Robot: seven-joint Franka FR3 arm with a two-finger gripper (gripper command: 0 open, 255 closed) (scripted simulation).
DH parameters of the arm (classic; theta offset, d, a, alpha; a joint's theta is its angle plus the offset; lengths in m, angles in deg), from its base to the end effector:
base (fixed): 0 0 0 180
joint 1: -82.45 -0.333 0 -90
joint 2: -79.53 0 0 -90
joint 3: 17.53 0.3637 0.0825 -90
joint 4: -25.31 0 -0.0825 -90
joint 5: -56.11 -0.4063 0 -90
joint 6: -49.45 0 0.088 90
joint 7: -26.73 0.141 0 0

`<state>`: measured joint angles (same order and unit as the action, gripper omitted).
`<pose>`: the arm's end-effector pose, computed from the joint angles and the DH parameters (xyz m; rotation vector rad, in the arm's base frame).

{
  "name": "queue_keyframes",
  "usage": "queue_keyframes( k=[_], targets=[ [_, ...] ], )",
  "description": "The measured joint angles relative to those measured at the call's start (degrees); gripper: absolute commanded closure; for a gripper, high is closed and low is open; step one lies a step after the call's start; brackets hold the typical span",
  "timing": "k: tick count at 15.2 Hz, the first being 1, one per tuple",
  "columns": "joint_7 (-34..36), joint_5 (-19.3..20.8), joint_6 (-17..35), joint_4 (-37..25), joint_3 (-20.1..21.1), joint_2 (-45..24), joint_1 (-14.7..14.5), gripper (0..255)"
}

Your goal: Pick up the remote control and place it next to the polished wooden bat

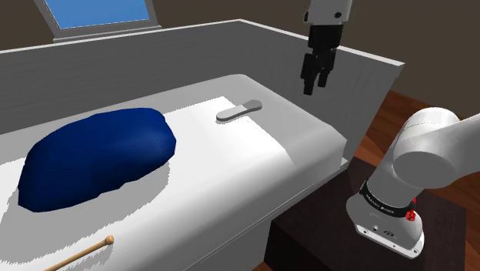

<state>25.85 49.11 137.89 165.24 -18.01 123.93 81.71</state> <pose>0.2867 0.0182 0.5439 -3.0073 -0.0277 0.1856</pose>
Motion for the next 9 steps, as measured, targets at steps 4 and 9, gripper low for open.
queue_keyframes(
  k=[4,9],
  targets=[
    [-5.79,1.97,3.17,0.01,-1.62,-3.02,-1.08,0],
    [-19.92,6.02,11.18,-1.82,-5.59,-12.02,-3.44,0]
  ],
)
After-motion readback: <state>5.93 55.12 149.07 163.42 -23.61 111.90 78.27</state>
